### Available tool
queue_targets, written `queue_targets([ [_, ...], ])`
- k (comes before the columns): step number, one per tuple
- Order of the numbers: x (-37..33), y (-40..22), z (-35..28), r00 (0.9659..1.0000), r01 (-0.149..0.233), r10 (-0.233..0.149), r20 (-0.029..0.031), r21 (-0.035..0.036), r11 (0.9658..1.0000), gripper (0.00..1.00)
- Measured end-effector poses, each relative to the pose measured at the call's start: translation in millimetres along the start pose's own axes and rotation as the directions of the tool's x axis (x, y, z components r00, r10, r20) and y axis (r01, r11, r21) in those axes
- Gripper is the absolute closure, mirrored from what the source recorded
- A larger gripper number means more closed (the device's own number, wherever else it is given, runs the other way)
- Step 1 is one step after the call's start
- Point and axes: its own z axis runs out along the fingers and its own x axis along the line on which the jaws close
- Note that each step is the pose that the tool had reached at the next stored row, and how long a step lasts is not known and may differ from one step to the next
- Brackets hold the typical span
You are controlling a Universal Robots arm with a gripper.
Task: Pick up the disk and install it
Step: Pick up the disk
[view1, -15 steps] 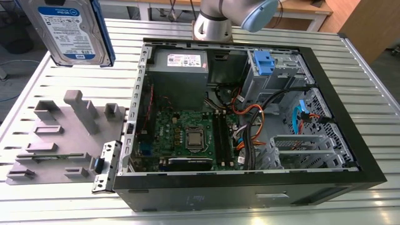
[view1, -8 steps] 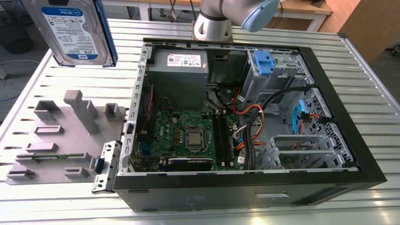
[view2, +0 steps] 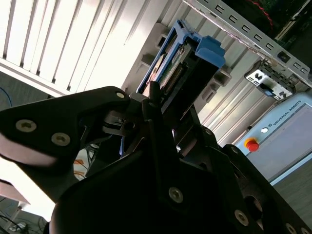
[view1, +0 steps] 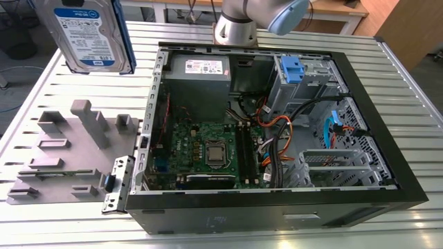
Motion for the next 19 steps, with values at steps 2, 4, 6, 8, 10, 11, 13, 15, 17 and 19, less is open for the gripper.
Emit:
queue_targets([
  [2,0.0,-2.6,-0.1,1.0000,0.000,0.000,0.0000,-0.0001,1.0000,0.65],
  [4,0.0,-5.5,-0.2,1.0000,0.000,0.000,0.0000,0.0000,1.0000,0.65],
  [6,0.1,-8.4,-0.3,1.0000,0.000,0.000,0.0001,0.0000,1.0000,0.65],
  [8,0.1,-11.6,-0.4,1.0000,0.000,0.000,0.0000,-0.0001,1.0000,0.65],
  [10,0.1,-14.7,-0.5,1.0000,0.000,0.000,0.0001,0.0000,1.0000,0.65],
  [11,0.1,-16.3,-0.6,1.0000,0.000,0.000,0.0001,-0.0001,1.0000,0.65],
  [13,0.1,-19.6,-0.6,1.0000,0.000,0.000,0.0001,0.0000,1.0000,0.65],
  [15,0.1,-23.0,-0.8,1.0000,0.000,0.000,0.0001,0.0000,1.0000,0.65],
  [17,0.1,-26.4,-0.9,1.0000,0.000,0.000,0.0001,0.0000,1.0000,0.65],
  [19,0.2,-29.6,-1.0,1.0000,0.000,0.000,0.0001,-0.0001,1.0000,0.65],
])
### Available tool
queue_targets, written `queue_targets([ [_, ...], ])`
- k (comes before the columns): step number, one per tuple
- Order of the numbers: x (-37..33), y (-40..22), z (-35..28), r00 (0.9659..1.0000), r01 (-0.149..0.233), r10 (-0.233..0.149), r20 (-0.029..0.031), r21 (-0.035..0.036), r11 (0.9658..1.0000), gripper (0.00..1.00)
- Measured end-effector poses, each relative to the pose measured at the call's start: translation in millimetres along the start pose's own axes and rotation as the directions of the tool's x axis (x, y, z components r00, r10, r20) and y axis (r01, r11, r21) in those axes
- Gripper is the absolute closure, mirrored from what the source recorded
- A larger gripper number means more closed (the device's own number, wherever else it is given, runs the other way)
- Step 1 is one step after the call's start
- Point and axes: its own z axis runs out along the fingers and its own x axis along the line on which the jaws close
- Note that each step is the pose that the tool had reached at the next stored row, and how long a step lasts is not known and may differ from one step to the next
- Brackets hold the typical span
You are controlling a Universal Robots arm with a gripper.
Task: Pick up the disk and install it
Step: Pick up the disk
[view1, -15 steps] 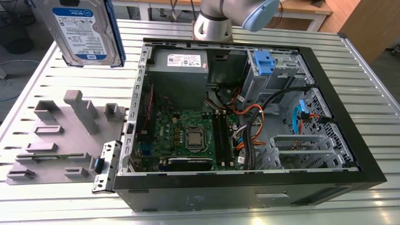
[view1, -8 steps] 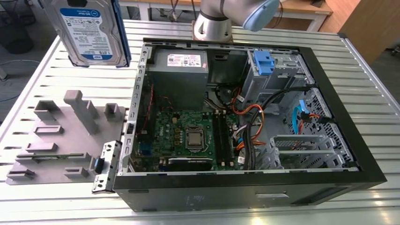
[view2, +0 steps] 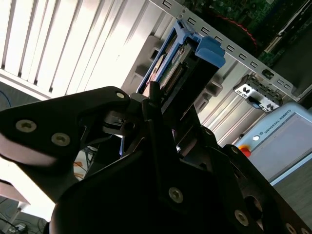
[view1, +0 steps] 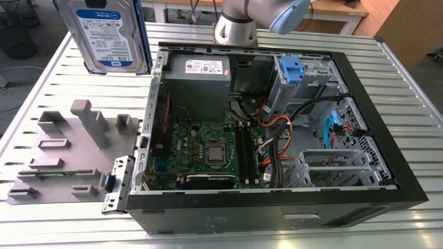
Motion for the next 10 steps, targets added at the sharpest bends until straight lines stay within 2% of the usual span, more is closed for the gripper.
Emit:
queue_targets([
  [10,0.1,-16.9,-0.3,1.0000,0.000,0.000,0.0001,0.0000,1.0000,0.65],
])
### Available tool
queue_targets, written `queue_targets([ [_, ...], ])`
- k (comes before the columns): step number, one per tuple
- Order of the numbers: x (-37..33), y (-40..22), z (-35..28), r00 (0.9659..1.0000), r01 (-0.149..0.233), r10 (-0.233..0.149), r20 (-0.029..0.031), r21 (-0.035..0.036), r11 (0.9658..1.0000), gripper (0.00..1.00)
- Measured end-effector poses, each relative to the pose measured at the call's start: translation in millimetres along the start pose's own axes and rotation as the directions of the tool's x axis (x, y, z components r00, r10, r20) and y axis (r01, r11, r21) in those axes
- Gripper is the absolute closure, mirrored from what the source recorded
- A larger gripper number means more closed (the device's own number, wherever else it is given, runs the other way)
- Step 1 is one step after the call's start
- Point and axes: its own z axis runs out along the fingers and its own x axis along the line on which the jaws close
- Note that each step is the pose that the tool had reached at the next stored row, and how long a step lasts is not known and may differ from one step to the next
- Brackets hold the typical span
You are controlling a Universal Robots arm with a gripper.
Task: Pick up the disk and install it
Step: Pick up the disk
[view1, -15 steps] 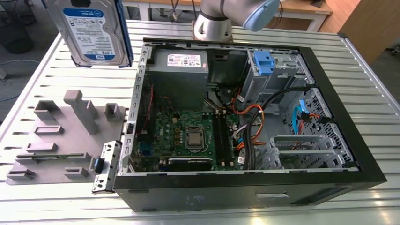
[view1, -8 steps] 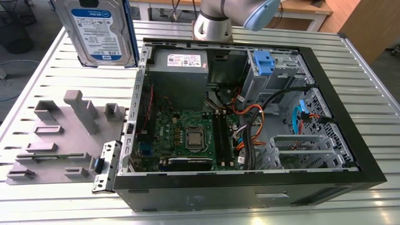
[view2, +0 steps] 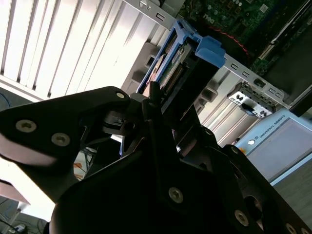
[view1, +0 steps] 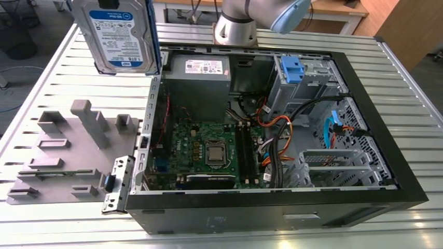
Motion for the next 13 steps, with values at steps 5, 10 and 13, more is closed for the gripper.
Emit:
queue_targets([
  [5,0.1,-9.1,-0.2,1.0000,0.000,0.000,-0.0001,0.0000,1.0000,0.65],
  [10,0.1,-20.5,-0.5,1.0000,0.000,0.000,-0.0001,0.0000,1.0000,0.65],
  [13,0.2,-29.5,-0.6,1.0000,0.000,0.000,0.0000,0.0000,1.0000,0.65],
])
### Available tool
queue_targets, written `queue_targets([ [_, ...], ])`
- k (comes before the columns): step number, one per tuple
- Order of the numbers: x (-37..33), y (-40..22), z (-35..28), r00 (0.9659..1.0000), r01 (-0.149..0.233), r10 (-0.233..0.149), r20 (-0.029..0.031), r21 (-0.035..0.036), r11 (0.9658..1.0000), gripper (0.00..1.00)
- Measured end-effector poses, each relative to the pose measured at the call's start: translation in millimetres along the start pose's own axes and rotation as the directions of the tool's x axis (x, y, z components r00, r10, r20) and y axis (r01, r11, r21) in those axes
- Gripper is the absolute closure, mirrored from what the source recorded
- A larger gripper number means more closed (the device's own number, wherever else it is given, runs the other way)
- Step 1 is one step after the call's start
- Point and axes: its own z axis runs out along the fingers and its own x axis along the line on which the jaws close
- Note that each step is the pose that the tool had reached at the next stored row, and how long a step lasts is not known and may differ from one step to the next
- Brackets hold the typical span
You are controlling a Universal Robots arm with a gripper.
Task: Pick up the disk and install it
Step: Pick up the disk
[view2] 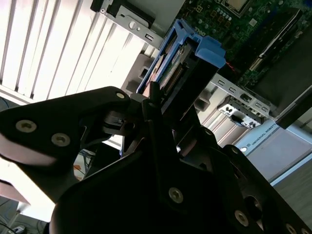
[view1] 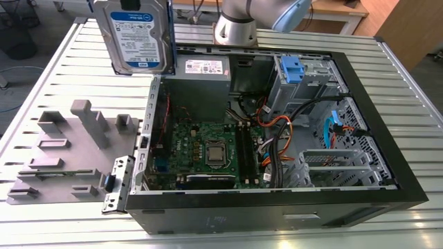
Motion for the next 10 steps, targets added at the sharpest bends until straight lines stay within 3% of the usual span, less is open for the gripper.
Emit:
queue_targets([
  [10,0.2,-33.5,-0.6,1.0000,0.000,0.000,-0.0001,-0.0001,1.0000,0.65],
])
